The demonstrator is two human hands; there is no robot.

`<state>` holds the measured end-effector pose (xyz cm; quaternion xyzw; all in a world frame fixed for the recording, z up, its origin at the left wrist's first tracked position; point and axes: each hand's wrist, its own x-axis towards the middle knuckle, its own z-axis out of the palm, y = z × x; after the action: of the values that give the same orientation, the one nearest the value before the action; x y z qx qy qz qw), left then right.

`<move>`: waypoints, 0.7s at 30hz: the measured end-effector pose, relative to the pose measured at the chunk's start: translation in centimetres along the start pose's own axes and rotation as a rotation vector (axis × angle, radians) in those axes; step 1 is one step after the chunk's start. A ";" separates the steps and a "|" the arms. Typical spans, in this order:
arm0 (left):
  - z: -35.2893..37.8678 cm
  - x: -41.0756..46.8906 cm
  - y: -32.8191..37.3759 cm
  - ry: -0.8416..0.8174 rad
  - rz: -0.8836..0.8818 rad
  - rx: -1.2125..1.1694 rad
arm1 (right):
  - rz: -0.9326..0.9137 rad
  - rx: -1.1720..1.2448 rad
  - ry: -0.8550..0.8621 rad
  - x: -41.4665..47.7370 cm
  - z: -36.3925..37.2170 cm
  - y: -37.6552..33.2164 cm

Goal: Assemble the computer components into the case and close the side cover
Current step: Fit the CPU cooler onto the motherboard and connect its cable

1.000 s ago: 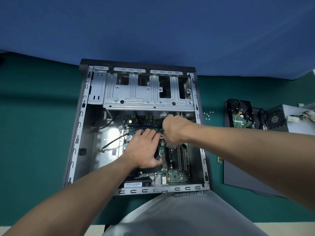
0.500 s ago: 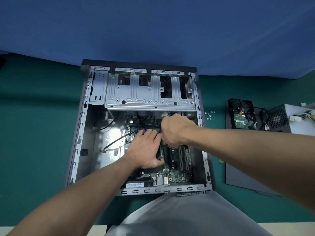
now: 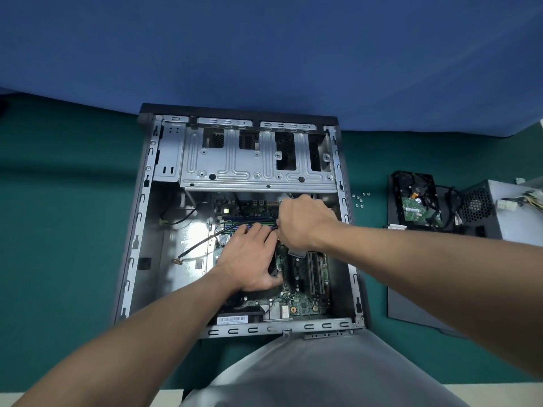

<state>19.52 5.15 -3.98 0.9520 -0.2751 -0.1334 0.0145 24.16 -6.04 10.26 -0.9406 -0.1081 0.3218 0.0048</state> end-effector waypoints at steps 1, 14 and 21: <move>0.1 0.0 0.0 0.002 0.001 -0.002 | 0.025 0.021 -0.046 0.3 -0.2 0.1; 0.0 0.1 0.1 -0.023 -0.008 -0.008 | -0.472 -0.487 0.139 -1.2 -0.2 0.3; 0.1 0.1 0.0 -0.005 0.001 0.000 | -0.164 -0.238 -0.132 -0.1 -0.9 0.0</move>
<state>19.56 5.13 -4.10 0.9516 -0.2754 -0.1358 0.0139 24.63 -5.99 11.09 -0.8994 -0.2219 0.3663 -0.0875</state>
